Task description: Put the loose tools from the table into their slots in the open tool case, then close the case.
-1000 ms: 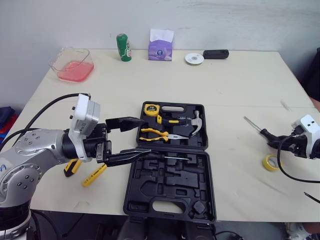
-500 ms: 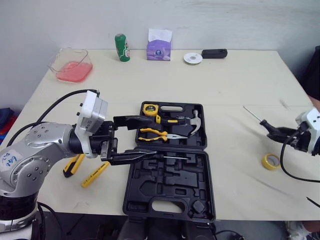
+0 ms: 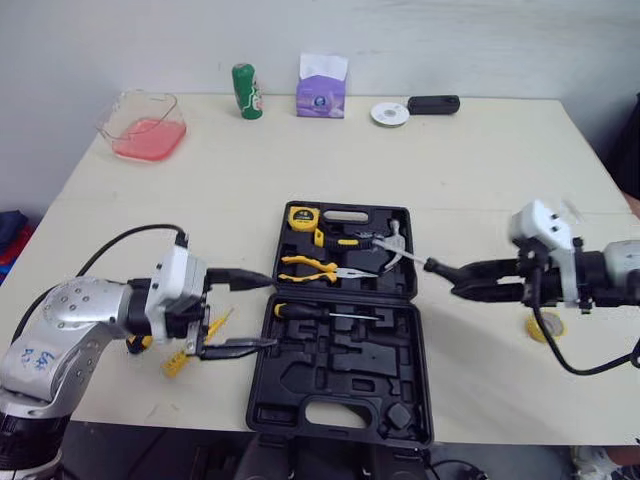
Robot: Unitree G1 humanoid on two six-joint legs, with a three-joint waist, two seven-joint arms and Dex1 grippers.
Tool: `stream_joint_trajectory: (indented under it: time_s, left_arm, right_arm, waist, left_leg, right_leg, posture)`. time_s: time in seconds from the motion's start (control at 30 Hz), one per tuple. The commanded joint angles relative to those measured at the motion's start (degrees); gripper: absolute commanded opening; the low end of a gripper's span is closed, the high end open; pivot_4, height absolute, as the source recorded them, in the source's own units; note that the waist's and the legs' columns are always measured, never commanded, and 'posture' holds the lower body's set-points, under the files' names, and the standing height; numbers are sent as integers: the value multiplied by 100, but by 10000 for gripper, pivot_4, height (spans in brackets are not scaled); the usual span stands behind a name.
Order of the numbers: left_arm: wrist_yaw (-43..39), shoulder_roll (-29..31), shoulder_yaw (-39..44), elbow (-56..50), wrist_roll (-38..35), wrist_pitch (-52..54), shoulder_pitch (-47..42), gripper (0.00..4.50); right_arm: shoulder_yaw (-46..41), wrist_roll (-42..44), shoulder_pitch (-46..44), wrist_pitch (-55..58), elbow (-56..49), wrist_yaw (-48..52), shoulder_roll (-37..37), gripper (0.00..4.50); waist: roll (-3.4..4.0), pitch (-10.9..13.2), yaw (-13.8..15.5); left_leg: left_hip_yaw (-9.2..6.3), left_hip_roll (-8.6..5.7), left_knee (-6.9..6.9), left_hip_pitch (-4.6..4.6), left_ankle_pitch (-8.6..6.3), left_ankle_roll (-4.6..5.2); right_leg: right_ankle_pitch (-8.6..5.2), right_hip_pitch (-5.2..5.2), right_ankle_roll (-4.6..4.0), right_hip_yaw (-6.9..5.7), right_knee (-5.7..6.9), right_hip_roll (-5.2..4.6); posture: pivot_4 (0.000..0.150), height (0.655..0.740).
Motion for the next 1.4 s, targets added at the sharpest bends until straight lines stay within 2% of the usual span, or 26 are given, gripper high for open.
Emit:
stream_joint_trajectory:
  time_s: [0.03,0.13,0.2,0.33,0.6,1.1,1.4]
  left_arm:
    - [5,120,425,-107,-6,-70,238,45000]
    - [41,193,629,-246,-134,145,617,45000]
    - [47,238,652,-361,-54,176,860,45000]
    - [39,305,801,-569,37,169,1261,45000]
    - [248,249,1052,-860,-18,244,1683,45000]
    - [346,258,1215,-1016,-35,319,1922,45000]
    - [386,253,1199,-1013,-30,326,1919,45000]
  right_arm:
    - [245,166,-222,-6,-500,206,-126,10460]
    - [750,164,-421,24,-1074,219,-45,10460]
    - [1268,-309,-612,-252,-1149,140,11,10460]
    - [1866,-527,-821,-139,-1312,-77,273,10460]
    - [2533,-894,-1135,316,-1484,-564,623,10460]
    - [2913,-1359,-1251,609,-1438,-907,736,10460]
    - [2981,-1344,-1308,764,-1462,-916,818,10460]
  waist:
    - [0,0,4]
    - [1,-1,4]
    - [1,-1,4]
    - [-8,-1,-4]
    - [-9,-1,-5]
    - [-9,-1,-13]
    - [-9,-1,-12]
  left_leg:
    - [0,0,-2,-7,0,0]
    - [-3,0,-4,-46,3,-2]
    - [-4,-1,5,-76,11,-1]
    - [-2,-6,13,-76,13,5]
    - [-13,-6,12,-65,27,-1]
    - [-19,-6,10,-65,33,0]
    - [-19,-6,11,-64,34,2]
  right_leg:
    - [0,-8,0,-1,0,0]
    - [-1,-52,-1,-6,7,1]
    - [-1,-78,-1,-10,14,3]
    - [0,-74,0,-10,14,1]
    - [3,-77,-9,-12,48,-4]
    - [8,-78,-17,-17,54,-4]
    - [8,-78,-17,-17,56,-4]
  posture:
    - [1500,7400]
    - [1500,7400]
    - [1500,7400]
    - [1500,7400]
    - [1500,7400]
    - [1500,7400]
    - [1500,7400]
